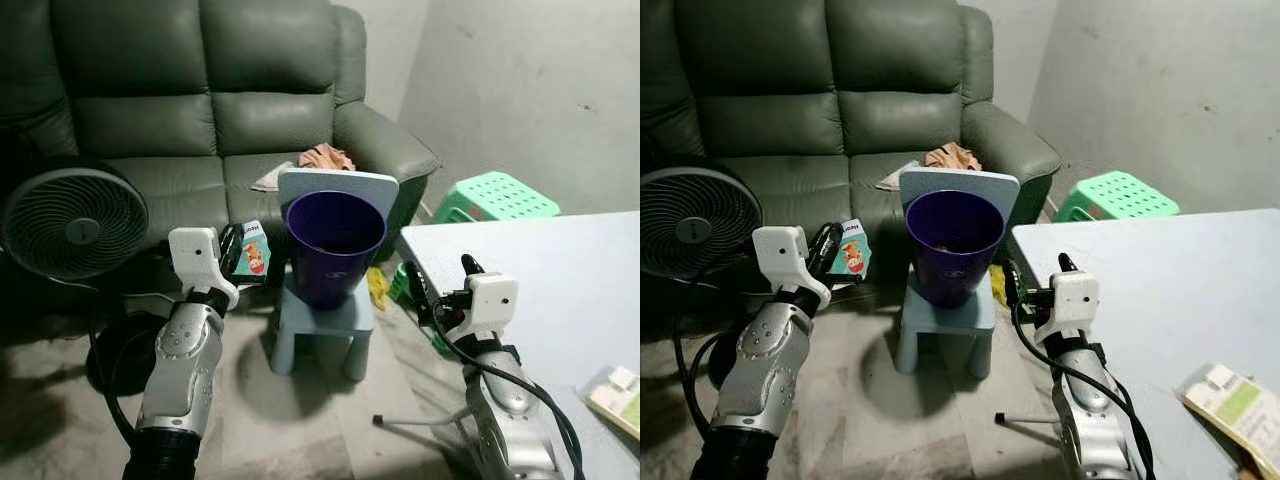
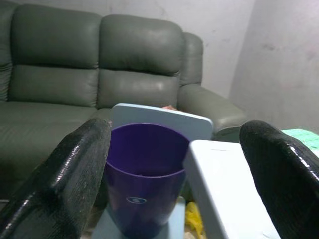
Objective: Picking trash to rubbish bin
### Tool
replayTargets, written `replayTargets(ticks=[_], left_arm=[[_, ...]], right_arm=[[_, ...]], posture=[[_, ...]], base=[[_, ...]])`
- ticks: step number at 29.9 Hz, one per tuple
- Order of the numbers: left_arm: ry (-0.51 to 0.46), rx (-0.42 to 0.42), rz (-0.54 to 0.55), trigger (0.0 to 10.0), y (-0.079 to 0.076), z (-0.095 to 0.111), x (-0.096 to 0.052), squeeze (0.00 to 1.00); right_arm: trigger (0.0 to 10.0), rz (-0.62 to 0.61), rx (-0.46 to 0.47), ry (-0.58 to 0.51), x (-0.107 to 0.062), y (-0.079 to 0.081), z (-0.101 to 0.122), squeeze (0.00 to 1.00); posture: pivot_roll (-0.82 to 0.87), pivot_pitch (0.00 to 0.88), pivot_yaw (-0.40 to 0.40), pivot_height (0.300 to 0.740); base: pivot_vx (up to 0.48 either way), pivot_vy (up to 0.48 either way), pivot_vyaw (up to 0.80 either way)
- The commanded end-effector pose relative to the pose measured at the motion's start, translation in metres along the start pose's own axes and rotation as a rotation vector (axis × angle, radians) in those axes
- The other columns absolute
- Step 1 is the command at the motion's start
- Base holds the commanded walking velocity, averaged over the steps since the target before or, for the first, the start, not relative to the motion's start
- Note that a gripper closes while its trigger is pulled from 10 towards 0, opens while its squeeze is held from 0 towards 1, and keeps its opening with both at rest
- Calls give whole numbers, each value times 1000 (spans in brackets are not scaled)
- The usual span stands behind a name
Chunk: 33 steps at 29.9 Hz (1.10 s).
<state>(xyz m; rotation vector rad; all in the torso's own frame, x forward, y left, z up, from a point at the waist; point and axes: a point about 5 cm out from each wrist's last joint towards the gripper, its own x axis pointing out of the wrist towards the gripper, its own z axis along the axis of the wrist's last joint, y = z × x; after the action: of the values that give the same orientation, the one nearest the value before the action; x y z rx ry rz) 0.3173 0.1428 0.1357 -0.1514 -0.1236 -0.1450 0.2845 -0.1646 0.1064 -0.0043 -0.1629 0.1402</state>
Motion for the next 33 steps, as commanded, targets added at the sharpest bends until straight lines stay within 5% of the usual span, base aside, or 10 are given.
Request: replayTargets(ticks=[1,33], left_arm=[[12,-5,-23,10000,-4,0,3,0],[9,-27,-19,10000,-5,0,5,0]], right_arm=[[10000,-8,-3,-3,0,-3,1,0],[10000,-5,1,-3,-1,-2,1,0]], posture=[[10,0,-98,740],[8,0,-98,740]], base=[[0,0,0],[0,269,0]])
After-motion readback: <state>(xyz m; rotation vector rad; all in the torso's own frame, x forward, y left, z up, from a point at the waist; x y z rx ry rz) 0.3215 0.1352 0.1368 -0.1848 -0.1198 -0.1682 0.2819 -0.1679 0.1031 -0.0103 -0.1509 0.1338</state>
